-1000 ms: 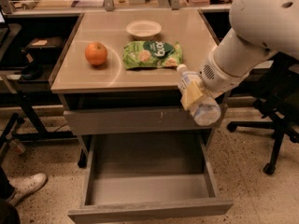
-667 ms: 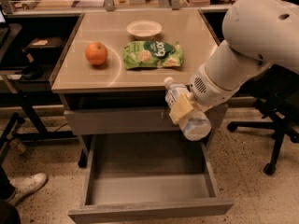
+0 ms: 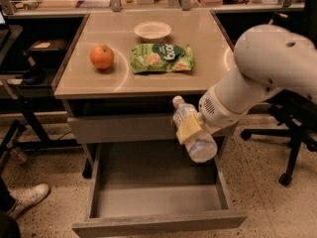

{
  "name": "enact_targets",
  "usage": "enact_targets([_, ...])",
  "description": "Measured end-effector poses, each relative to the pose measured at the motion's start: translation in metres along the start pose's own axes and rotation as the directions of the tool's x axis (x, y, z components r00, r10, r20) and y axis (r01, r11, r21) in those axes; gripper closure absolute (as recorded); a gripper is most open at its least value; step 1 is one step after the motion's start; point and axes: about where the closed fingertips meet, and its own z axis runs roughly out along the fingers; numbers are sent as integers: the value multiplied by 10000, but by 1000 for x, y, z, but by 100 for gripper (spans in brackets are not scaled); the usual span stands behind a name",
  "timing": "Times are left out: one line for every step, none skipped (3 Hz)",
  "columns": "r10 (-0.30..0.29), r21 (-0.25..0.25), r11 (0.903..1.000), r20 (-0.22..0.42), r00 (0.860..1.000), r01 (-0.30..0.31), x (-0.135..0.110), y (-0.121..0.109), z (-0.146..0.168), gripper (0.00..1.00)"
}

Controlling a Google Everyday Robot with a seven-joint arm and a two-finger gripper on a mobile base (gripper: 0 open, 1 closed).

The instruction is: Place blue plastic bottle into middle drawer

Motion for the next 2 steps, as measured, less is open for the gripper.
enact_targets([519, -564, 9969, -374, 9979, -540, 11, -14, 56, 100])
enact_targets([848, -1349, 9859, -1056, 9908, -987, 27, -26, 101, 100])
